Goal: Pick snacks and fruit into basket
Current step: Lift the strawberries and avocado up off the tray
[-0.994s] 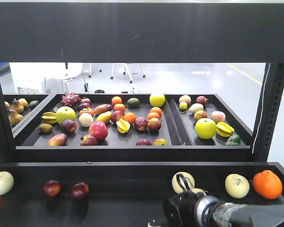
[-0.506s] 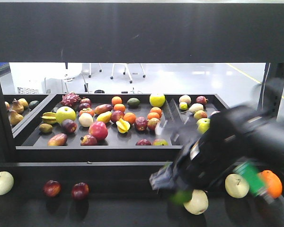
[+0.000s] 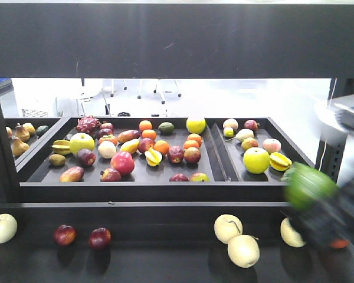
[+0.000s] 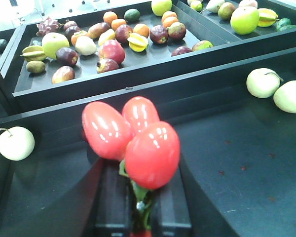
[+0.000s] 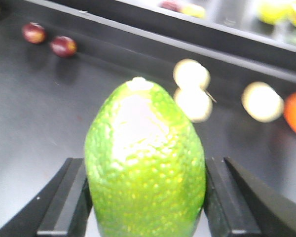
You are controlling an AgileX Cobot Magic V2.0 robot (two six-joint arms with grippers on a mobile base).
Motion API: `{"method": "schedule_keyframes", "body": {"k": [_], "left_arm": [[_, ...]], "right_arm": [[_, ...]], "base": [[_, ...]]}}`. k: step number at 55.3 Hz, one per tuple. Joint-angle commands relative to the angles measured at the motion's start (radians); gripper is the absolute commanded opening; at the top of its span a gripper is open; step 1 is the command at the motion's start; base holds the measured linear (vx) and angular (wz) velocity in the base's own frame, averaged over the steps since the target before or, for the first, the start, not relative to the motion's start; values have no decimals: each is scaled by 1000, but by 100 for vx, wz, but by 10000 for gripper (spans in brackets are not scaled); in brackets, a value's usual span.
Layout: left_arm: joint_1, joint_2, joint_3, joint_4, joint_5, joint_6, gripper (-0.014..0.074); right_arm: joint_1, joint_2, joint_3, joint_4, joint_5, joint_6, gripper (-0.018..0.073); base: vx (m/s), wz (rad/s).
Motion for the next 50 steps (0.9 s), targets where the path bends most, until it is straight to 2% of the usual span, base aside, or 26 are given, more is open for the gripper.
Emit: {"method": "schedule_keyframes", "body": {"k": [1,5,10,28,37,50], "left_arm": [[-1,-8,-32,-17,-69,-4,-6],[-1,-8,-32,-17,-68,-4,-6],[-1,-8,-32,-17,-67,-4,-6],[-4,-25,-32,-18,0,-5,-2],[-4,-70,-32,-18,-4,-5,-1],[-4,-110,-32,-18,22,-7,0]], "right_arm": [[-4,-108,76,-78,-92,84,-8],[-4,-149,127,-124,-95,135,-8],[-4,-175,168,-174,-95,143,-8],[-4,-287,292,-182,-237,168,-8],[-4,-335,334,-239,-246,201,-8],[-4,-335,337,-240,-241,201,-8]], "base": [[0,0],[0,0],[0,0],[0,0],[0,0],[0,0]]}}
